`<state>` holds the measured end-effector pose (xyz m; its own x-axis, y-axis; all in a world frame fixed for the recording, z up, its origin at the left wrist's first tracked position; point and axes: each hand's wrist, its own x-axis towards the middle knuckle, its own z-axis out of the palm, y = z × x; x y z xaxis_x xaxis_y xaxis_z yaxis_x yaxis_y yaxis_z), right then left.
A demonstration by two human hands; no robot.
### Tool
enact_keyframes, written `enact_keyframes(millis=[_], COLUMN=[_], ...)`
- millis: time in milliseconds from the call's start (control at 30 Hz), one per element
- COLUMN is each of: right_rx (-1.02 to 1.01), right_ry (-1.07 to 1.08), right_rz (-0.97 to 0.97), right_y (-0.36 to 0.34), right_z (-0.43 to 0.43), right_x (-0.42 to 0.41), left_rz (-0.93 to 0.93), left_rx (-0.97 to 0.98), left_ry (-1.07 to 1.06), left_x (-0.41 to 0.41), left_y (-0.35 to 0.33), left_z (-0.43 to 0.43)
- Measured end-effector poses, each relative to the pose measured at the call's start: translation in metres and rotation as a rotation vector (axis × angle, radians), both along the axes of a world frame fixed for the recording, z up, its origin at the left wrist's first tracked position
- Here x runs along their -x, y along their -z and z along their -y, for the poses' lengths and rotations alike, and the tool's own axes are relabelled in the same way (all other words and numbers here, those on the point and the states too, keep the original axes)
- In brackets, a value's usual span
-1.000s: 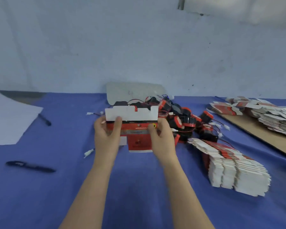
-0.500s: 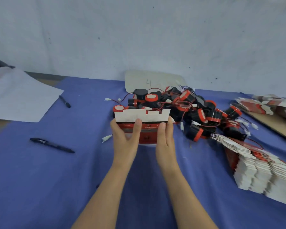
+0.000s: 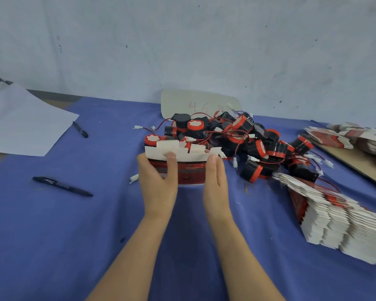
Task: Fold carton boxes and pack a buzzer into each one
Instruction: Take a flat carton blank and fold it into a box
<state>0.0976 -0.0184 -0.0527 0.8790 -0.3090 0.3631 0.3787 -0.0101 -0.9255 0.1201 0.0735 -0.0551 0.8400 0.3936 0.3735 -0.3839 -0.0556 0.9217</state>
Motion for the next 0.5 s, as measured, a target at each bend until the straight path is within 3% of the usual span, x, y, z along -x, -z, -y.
enact_keyframes(millis=[233, 367, 500], right_rx=[0.05, 0.018, -0.058], right_ry=[0.032, 0.022, -0.12], right_rz=[0.021, 0.01, -0.039], right_y=[0.002, -0.002, -0.008], right_z=[0.0, 0.006, 0.012], right_x=[-0.002, -0.001, 0.003], left_rz=[0.054, 0.003, -0.041], left_rx=[-0.078, 0.148, 0.296], left_ry=[0.339, 0.421, 0.519], left_x=[0.009, 0.008, 0.011], left_y=[0.003, -0.005, -0.013], left_z=[0.012, 0.009, 0.007])
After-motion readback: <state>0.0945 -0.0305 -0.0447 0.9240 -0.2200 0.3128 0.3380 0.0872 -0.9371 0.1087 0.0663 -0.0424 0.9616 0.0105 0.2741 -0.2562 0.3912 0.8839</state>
